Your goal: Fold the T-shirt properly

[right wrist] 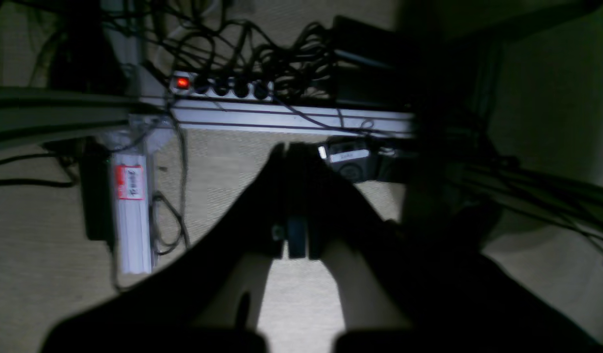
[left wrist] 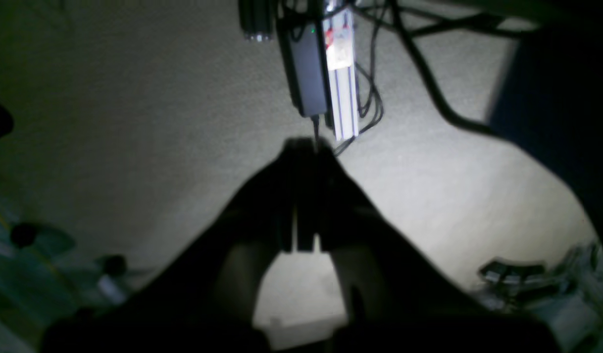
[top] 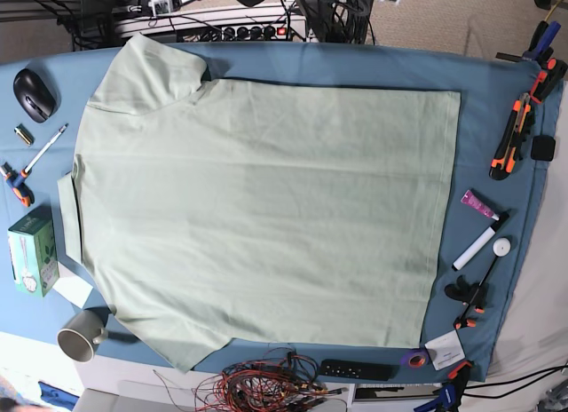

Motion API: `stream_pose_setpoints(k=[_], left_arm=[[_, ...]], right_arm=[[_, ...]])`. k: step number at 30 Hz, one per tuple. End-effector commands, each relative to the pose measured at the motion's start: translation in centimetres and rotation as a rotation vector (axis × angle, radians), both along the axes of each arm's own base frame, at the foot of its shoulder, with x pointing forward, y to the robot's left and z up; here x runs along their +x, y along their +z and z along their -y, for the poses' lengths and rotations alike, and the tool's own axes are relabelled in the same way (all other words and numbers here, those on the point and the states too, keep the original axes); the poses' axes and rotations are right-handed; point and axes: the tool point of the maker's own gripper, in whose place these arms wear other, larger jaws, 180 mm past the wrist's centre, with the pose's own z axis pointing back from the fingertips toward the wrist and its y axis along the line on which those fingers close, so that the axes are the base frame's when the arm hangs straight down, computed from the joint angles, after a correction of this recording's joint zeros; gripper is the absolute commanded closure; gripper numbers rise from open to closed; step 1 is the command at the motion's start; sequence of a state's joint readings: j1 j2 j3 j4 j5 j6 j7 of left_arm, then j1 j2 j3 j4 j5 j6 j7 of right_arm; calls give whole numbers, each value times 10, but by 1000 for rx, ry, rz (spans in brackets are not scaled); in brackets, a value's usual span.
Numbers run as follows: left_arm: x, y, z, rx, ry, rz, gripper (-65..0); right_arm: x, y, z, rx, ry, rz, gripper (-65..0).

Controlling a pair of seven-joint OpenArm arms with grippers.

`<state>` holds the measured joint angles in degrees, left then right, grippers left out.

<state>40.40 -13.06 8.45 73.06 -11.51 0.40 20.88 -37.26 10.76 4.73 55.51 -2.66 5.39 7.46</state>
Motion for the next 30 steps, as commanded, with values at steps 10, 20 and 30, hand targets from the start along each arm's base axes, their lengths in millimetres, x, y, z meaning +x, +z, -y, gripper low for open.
stream_pose_setpoints(k=[10,20,30], left_arm=[[34,115,-3,-218,45,214,-5],[30,180,55,-571,-94,250,-5],[40,185,62,-614,-149,289,-5]], right_arm=[[29,125,1,22,-17,290,0],[67,227,16,64,-234,420,0],[106,307,-16,443,-289,599,0]])
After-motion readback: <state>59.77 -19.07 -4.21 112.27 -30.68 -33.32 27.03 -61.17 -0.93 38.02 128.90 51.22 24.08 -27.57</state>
